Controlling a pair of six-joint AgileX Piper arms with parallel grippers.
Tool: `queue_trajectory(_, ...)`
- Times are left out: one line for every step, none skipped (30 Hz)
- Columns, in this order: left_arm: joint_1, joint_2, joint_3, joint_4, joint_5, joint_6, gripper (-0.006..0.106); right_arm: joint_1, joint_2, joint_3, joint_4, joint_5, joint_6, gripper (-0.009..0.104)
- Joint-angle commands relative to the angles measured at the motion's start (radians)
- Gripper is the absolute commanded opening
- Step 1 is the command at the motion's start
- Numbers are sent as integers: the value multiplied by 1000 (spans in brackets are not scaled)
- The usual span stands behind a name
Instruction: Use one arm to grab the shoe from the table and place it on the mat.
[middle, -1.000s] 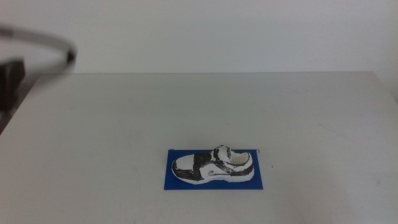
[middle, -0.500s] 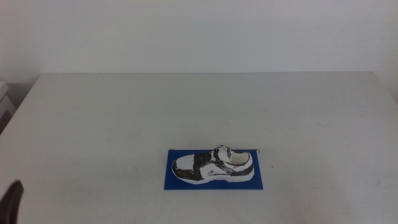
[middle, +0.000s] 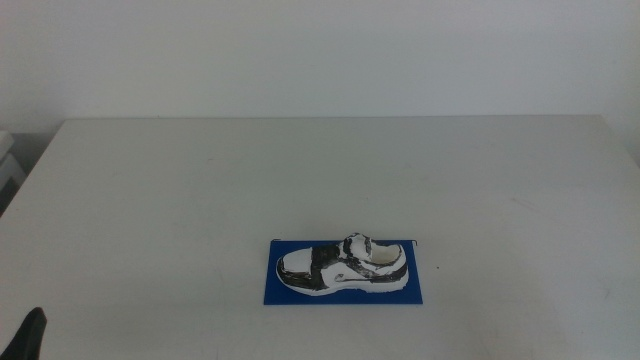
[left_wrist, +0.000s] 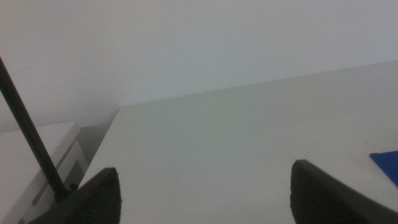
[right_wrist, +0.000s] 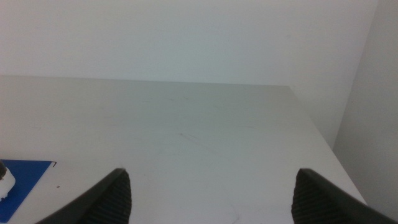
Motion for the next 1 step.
queue_trajectory(0, -27, 3, -4, -80, -1, 94, -5, -20, -10, -8, -79, -13, 66)
